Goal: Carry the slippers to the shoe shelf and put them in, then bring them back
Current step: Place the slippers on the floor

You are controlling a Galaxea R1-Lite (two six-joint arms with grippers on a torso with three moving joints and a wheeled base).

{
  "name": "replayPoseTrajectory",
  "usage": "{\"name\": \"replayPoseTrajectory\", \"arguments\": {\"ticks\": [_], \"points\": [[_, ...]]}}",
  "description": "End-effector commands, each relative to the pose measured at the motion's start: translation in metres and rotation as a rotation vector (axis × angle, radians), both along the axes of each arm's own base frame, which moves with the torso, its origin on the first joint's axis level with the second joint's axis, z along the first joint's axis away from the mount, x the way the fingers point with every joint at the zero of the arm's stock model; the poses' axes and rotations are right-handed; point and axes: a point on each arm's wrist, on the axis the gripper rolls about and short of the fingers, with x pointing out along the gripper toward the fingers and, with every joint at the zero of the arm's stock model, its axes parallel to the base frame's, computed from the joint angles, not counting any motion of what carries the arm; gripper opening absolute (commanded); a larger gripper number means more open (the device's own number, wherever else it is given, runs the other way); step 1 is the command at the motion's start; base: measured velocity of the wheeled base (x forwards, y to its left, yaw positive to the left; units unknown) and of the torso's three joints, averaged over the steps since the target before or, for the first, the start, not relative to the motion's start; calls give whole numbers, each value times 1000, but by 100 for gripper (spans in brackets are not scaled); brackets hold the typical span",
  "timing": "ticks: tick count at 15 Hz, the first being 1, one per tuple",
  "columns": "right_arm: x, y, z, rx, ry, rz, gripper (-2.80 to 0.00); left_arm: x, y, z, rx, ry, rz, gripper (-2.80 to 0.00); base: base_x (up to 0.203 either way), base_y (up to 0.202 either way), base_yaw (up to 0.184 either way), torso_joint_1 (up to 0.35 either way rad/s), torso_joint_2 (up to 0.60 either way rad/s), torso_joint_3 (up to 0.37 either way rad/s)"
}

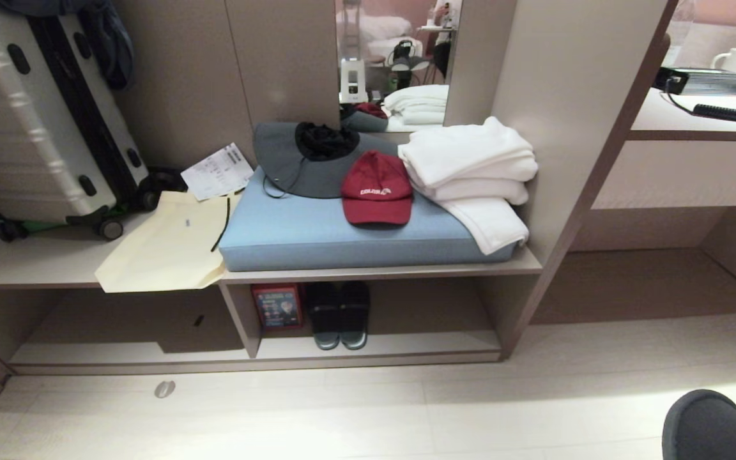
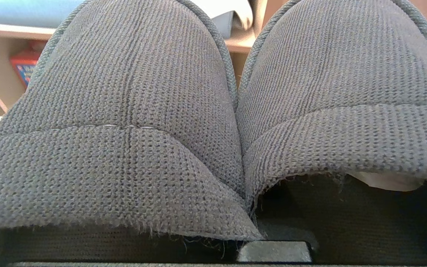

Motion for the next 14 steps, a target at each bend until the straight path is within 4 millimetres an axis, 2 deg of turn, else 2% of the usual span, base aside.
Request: {"name": "replayPoseTrajectory", "arguments": {"ticks": [1,10,14], "points": [[0,0,0,-1,2,1,-280,0,0,0,0,0,0,-280,0,0,0,2,1,198],[0,0,0,-1,2,0,-280,0,0,0,2,0,0,-280,0,0,0,2,2,203],[0,0,0,-1,2,1,-280,0,0,0,6,0,1,-280,0,0,0,3,2,90]]}}
